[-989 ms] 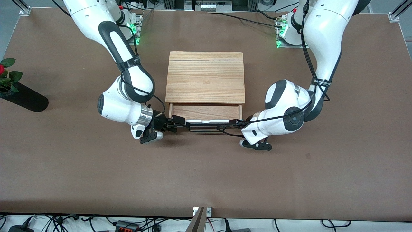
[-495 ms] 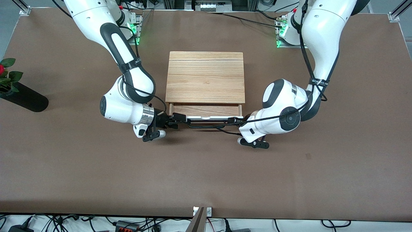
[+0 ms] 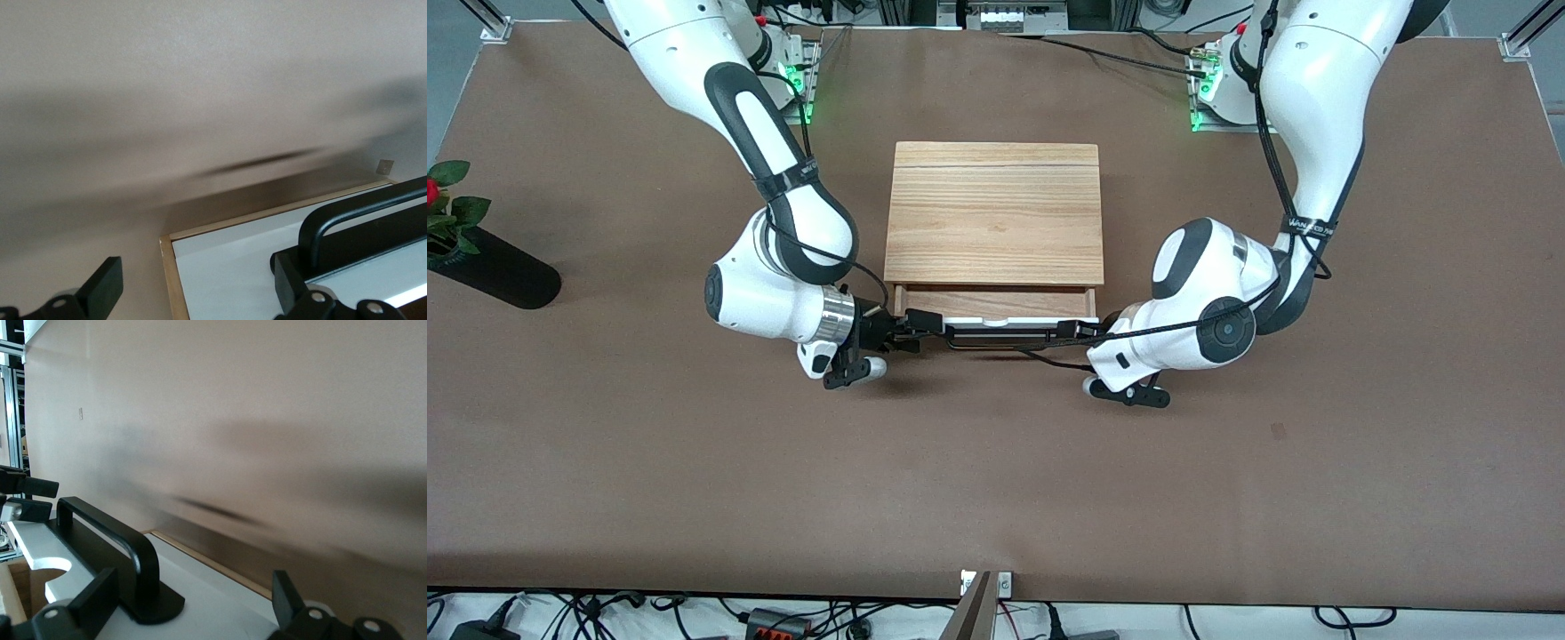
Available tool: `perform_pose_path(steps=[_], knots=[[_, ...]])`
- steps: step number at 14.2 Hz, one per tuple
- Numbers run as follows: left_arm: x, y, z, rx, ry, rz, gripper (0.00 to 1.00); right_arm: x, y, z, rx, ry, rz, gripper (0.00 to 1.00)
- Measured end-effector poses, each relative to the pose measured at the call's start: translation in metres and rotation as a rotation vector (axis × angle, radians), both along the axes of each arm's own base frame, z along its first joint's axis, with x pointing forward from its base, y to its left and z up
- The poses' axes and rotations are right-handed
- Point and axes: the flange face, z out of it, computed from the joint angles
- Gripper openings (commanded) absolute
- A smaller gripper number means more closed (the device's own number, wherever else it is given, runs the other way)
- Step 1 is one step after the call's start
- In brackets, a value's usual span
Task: Close drawer with both arms simultaneously
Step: 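Lower both grippers against the white drawer front beside the black handle, then push the drawer front into the box with both grippers together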
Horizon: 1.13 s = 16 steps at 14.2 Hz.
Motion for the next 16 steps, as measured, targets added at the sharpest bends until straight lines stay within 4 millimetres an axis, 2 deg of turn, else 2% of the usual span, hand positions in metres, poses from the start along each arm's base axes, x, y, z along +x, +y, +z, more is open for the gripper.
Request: perform_pose_path(steps=[11, 16], knots=[[-0.01, 0.005, -0.004, 0.027, 0.091, -0.03, 1.0, -0.015, 0.01, -0.002, 0.003, 0.027, 0.014, 1.0], [-0.014, 0.004, -0.005, 0.017, 0.123, -0.029, 1.0, -0.024, 0.009, -0.004, 0.004, 0.053, 0.006, 1.0]])
